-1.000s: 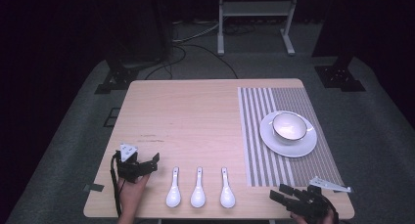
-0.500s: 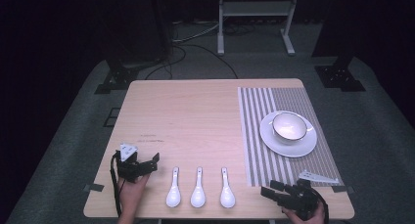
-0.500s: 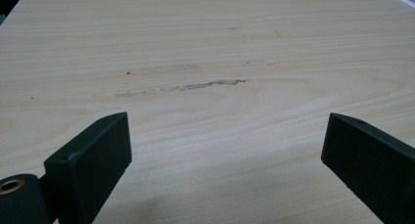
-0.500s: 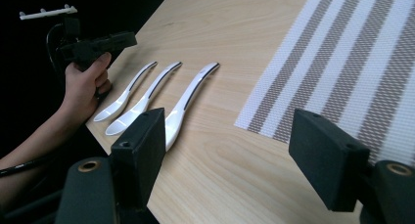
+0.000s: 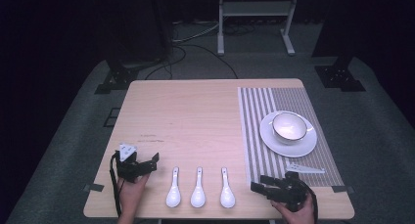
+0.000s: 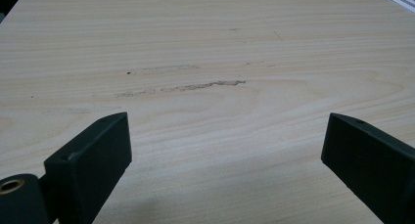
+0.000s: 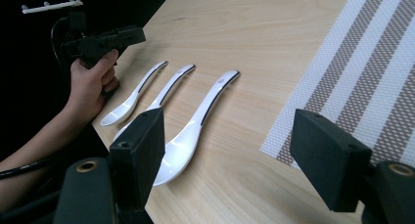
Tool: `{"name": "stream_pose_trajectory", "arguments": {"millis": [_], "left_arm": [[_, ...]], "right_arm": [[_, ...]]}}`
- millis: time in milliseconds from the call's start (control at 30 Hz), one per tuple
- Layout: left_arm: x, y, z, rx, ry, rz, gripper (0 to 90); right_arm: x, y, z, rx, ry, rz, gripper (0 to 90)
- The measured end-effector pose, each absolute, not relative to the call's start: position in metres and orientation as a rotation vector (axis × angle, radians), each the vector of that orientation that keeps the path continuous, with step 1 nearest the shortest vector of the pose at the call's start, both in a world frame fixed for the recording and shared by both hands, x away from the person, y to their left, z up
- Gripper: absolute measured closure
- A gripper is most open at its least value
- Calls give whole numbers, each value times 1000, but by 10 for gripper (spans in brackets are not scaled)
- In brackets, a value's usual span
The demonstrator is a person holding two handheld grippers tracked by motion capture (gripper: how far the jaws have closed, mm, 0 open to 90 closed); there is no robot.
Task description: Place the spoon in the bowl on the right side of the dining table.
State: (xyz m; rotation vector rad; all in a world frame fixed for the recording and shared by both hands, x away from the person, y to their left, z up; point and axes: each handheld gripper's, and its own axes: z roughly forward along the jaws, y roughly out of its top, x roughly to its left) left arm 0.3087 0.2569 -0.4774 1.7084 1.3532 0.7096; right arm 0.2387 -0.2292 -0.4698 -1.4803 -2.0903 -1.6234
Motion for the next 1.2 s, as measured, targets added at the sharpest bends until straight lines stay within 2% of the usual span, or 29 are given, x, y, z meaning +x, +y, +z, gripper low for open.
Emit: {"name": "stream_pose_trajectory", "arguments": {"millis": [1200], "left_arm": [[309,258,-477,1702,1354,702,33]], "right_arm": [[280,-170,-458,-1368,-2157,-1482,283]]}}
